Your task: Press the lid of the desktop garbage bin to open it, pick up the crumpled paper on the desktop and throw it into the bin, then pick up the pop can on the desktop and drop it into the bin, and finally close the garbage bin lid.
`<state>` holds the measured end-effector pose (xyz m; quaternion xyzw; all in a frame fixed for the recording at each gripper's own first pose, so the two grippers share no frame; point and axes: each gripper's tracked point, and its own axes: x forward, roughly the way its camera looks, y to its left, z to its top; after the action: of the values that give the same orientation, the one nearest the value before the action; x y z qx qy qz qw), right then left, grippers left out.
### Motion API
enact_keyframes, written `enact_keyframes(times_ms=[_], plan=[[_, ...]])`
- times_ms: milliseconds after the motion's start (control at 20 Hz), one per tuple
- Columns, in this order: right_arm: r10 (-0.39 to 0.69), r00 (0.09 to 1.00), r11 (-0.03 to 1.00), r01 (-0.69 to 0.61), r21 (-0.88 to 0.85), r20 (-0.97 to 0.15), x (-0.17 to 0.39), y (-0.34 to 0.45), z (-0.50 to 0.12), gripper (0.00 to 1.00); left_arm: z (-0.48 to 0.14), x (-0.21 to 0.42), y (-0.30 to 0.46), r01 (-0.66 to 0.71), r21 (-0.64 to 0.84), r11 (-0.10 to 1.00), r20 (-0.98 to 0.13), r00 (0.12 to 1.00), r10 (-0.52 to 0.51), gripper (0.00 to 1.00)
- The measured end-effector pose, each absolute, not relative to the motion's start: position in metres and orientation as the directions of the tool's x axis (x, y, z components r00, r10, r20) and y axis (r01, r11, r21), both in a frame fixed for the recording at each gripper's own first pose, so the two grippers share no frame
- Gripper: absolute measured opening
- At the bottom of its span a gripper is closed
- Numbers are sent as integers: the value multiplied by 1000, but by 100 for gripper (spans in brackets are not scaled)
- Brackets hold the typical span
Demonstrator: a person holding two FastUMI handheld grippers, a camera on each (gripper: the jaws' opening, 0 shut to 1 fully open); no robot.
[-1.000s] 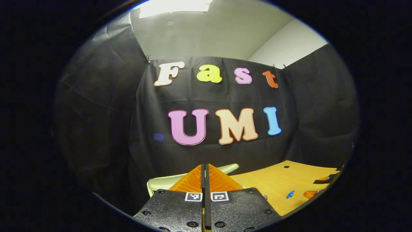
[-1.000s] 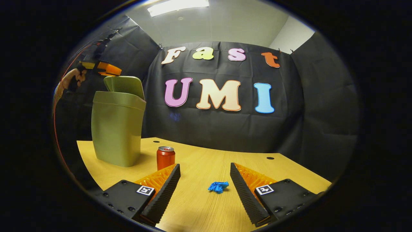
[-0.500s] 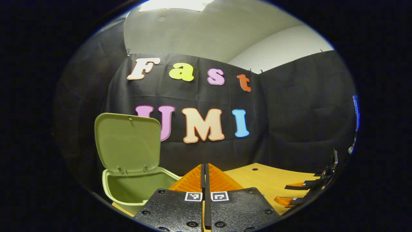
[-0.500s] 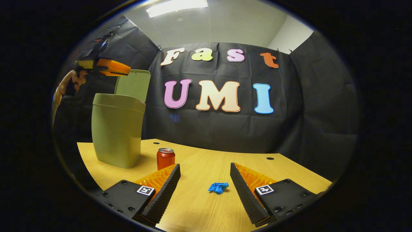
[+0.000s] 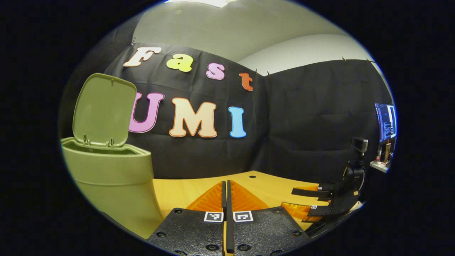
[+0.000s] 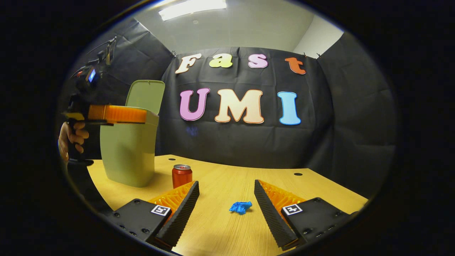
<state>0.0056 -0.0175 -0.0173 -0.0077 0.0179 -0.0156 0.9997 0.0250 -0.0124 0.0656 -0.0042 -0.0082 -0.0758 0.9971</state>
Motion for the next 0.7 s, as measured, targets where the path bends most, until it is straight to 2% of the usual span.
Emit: enact_keyframes(times_ms=[450, 500, 550, 600, 650, 700], plan=[[-42, 995, 999, 41, -14, -85, 15, -25, -38, 98, 0, 26, 0, 118, 35, 992, -76, 990, -115, 0], [-33, 995, 999, 32, -16, -96, 18, -24, -38, 98, 0, 26, 3, 115, 38, 993, -80, 990, -112, 4], [-16, 993, 1000, 13, -20, -118, 21, -22, -41, 98, 0, 27, 2, 116, 39, 993, -83, 990, -112, 8], [3, 990, 1000, -6, -25, -141, 26, -21, -43, 98, -1, 26, 1, 118, 39, 992, -85, 990, -115, 23], [19, 987, 999, -25, -30, -163, 29, -22, -43, 98, -2, 27, 0, 122, 41, 992, -86, 989, -118, 31], [34, 982, 998, -42, -40, -187, 35, -24, -42, 98, -2, 27, 2, 114, 42, 993, -87, 990, -110, 54]])
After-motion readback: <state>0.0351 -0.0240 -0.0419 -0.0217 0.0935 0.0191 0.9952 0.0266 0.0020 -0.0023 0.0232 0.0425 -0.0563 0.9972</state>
